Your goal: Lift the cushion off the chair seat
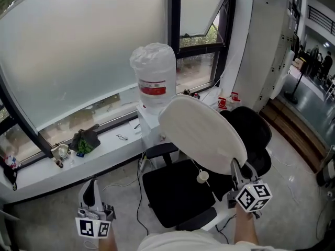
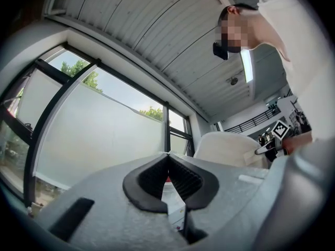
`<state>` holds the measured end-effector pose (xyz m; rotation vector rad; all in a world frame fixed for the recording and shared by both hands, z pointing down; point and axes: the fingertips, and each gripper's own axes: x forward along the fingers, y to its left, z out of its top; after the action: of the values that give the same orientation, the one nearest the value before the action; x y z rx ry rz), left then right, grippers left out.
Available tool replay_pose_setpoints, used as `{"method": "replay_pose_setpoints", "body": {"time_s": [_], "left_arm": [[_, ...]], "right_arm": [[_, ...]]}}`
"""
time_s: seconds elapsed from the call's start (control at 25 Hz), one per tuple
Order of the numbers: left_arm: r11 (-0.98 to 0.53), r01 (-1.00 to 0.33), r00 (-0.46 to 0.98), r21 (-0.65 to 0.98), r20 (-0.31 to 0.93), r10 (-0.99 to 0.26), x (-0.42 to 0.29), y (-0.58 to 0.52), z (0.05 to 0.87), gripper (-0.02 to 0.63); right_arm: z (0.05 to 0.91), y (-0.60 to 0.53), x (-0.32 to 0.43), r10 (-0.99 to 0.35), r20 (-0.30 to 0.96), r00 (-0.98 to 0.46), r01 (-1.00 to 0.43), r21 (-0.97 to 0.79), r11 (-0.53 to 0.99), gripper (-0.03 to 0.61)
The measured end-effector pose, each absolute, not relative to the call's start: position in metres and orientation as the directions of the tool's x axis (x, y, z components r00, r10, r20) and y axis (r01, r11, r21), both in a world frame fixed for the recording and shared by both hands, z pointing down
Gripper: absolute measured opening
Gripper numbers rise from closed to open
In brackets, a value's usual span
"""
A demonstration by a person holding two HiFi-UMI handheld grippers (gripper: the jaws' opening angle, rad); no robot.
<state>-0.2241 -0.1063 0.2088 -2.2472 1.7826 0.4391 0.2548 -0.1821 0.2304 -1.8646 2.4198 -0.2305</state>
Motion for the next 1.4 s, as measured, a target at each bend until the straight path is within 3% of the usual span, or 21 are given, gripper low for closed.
{"method": "replay_pose_setpoints", "body": {"time_s": [0.4,0.64,1.4], "left_arm": [[-0.153,-0.988,0.146,-0.005,-0.318,-0.937,-0.233,-0.079,0.228,0.015],[-0.13,-0.991,0.123,0.003,-0.313,-0.942,-0.235,-0.071,0.228,0.015],[-0.125,-0.992,0.12,-0.004,-0.293,-0.949,-0.23,-0.036,0.234,0.015]], "right_arm": [[0.27,-0.138,0.282,-0.984,0.107,-0.143,-0.965,-0.235,0.115,0.06],[0.267,-0.137,0.289,-0.989,0.101,-0.11,-0.982,-0.167,0.092,0.06],[0.265,-0.126,0.263,-0.981,0.068,-0.181,-0.972,-0.163,0.168,0.06]]}}
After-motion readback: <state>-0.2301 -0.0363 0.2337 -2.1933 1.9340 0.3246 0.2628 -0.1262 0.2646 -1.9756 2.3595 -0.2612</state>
